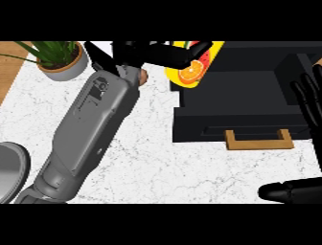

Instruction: Pick up the cup, place it into the drawer and close the drawer

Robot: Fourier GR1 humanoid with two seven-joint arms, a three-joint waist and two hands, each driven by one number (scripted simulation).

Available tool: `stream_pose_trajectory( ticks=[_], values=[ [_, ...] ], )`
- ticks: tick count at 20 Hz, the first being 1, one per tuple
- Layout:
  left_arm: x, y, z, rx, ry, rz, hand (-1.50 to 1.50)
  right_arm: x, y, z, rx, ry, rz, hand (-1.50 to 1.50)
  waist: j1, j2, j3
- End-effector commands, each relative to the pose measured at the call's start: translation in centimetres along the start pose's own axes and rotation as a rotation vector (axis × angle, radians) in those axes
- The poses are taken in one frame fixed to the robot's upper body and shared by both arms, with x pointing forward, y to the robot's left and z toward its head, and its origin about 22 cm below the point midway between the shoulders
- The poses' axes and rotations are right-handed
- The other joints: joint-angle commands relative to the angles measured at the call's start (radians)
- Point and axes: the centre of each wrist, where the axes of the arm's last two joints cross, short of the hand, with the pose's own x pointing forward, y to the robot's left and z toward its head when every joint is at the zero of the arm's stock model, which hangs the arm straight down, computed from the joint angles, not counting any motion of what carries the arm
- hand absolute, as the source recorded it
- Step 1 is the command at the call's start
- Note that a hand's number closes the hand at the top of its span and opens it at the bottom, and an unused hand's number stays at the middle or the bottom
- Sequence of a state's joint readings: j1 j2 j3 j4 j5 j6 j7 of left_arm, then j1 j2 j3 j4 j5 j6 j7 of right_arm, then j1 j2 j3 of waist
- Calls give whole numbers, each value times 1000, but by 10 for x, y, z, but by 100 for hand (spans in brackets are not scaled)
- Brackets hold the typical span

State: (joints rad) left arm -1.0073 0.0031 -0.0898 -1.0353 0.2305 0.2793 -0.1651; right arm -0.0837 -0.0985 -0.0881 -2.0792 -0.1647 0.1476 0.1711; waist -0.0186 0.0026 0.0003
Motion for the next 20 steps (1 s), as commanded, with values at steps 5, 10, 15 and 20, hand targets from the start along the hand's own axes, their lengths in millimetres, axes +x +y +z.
stream_pose_trajectory(
  ticks=[5, 10, 15, 20],
  values=[
    [-8, -27, -22, 23, 59, -44, 150, -5, -12, 6, -7, -2, -8, -150, -7, 1, 0],
    [-25, -31, -27, 18, 87, -78, 150, 0, -1, 2, 14, 13, -9, -150, -23, 4, 0],
    [-49, -28, -18, 3, 135, -94, 150, 0, 1, 7, 32, -14, 4, -150, -34, 7, 0],
    [-64, -30, -9, -22, 164, -163, 150, -12, 0, -4, 56, -38, -22, -150, -57, 15, 1]
  ],
)
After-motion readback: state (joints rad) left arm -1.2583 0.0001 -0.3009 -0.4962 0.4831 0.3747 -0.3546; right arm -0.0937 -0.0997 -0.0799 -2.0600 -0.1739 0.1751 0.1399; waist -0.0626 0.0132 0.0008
